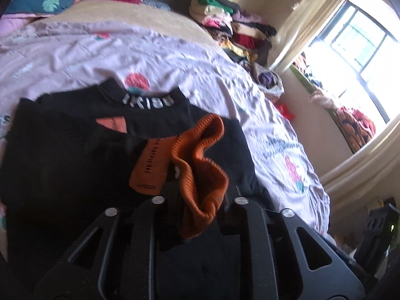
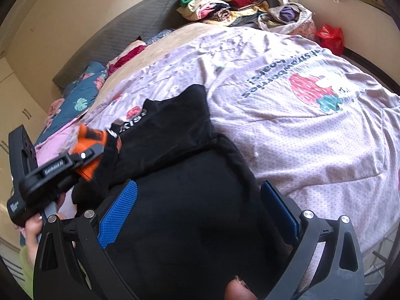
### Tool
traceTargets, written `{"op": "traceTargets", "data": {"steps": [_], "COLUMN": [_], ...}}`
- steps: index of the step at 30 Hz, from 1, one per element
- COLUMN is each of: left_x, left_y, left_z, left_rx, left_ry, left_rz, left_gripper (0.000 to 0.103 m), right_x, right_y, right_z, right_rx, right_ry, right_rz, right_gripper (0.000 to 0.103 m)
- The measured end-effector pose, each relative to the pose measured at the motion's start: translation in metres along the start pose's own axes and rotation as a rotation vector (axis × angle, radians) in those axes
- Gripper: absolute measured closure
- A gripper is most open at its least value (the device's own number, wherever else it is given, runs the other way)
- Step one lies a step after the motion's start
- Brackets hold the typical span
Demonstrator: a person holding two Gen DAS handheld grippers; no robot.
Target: Fold small clothes
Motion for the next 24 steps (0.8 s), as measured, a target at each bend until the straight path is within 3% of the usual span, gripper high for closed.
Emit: {"op": "traceTargets", "data": {"steps": [1,3,8,10,15,18,20,22,24], "left_x": [0.004,0.007,-0.005,-0.016,-0.042,-0.051,-0.052,-0.053,-0.051], "left_y": [-0.002,-0.002,0.012,0.033,0.107,0.150,0.177,0.194,0.207], "left_z": [0.003,0.002,-0.016,-0.026,-0.056,-0.073,-0.083,-0.087,-0.087], "left_rx": [0.017,0.025,0.030,-0.032,-0.216,-0.288,-0.317,-0.337,-0.345], "left_ry": [0.017,0.025,-0.004,-0.034,-0.121,-0.145,-0.154,-0.149,-0.140], "left_rz": [0.000,0.000,-0.010,-0.024,-0.097,-0.158,-0.203,-0.225,-0.246], "left_gripper": [0.068,0.054,0.036,0.029,0.028,0.027,0.026,0.021,0.021], "right_x": [0.000,0.001,0.004,0.006,0.006,0.006,0.007,0.005,0.003], "right_y": [-0.002,-0.006,0.004,0.017,0.059,0.075,0.078,0.080,0.084], "right_z": [0.001,0.005,0.024,0.034,0.069,0.093,0.108,0.116,0.117], "right_rx": [0.005,0.014,-0.001,-0.023,-0.093,-0.115,-0.112,-0.107,-0.105], "right_ry": [0.003,0.011,0.054,0.073,0.122,0.154,0.174,0.175,0.173], "right_rz": [0.009,0.022,0.004,-0.025,-0.101,-0.103,-0.084,-0.066,-0.086], "right_gripper": [0.005,0.005,0.005,0.006,0.034,0.039,0.049,0.062,0.086]}}
Point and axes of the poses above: each gripper's, at about its wrist camera, not at the fingertips, and z roughly the way its jaws point, y to its left, x to its underside, the point moved 10 cm from there along z, roughly the way its jaws point, and after that the axes turned 5 degrees about -z, right-handed, at the moved point
